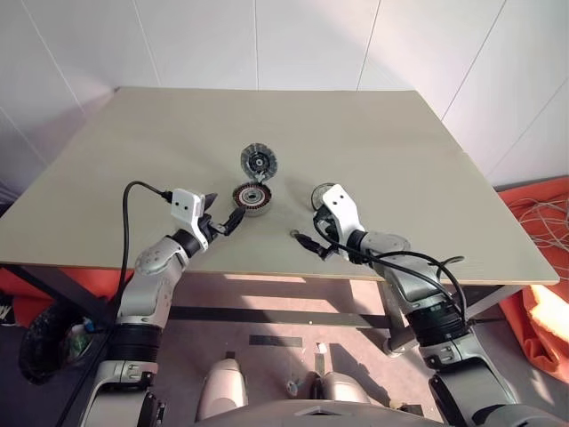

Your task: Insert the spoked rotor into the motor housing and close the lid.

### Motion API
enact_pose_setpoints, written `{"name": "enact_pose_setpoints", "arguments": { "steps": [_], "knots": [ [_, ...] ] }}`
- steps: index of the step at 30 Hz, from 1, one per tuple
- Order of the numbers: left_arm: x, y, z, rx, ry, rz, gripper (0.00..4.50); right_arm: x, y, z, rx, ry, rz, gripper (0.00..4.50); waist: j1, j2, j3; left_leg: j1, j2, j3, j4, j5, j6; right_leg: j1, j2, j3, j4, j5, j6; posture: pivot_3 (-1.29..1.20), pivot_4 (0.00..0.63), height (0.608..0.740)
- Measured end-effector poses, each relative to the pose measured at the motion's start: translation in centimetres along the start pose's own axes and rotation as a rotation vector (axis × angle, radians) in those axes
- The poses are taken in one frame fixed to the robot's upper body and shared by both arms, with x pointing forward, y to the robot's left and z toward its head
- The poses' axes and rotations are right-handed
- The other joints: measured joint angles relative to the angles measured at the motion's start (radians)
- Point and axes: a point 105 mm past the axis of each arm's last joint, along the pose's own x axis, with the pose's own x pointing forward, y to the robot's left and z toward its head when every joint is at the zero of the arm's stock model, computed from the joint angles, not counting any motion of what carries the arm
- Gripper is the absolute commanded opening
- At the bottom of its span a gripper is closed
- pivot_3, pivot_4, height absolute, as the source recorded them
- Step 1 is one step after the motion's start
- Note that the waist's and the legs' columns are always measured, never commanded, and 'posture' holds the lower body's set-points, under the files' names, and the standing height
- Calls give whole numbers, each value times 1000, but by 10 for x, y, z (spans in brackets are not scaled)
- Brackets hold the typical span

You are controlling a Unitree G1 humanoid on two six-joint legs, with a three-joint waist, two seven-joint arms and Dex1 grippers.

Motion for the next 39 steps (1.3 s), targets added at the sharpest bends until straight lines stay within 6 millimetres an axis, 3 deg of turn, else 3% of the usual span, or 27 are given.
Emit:
{"name": "enact_pose_setpoints", "arguments": {
  "steps": [7, 14, 33, 36, 39],
  "knots": [
    [0, 0, 0, -2, 7, -4, 4500, 3, 16, 16, -16, -26, 44, 4485, 0, 0, 0, 0, 0, 0, 0, 0, 0, 0, 0, 0, 0, 0, 0, 0, 0, 740],
    [-5, 2, -1, 8, 25, -1, 4500, 7, 32, 0, 34, 15, 76, 4485, 0, 0, 0, 0, 0, 0, 0, 0, 0, 1, 0, 0, 0, 0, 0, 0, 0, 740],
    [-6, 2, 0, 12, 30, -3, 4500, 17, 22, -12, 56, 28, 35, 4485, -1, 0, 0, 3, 0, 0, 0, 0, 0, 3, 0, 0, 1, 0, 0, 0, 0, 740],
    [-7, 2, 0, 16, 31, -1, 4500, 18, 19, -12, 56, 29, 27, 3850, -1, 0, 0, 4, 0, 0, 0, 0, 0, 4, 0, 0, 1, 0, 0, 0, 0, 740],
    [-7, 2, 0, 16, 31, 1, 4500, 18, 14, -12, 57, 29, 10, 2822, -1, 0, 0, 5, 0, 0, 0, 0, 0, 5, 0, 0, 1, 0, 0, 0, 0, 740]
  ]
}}
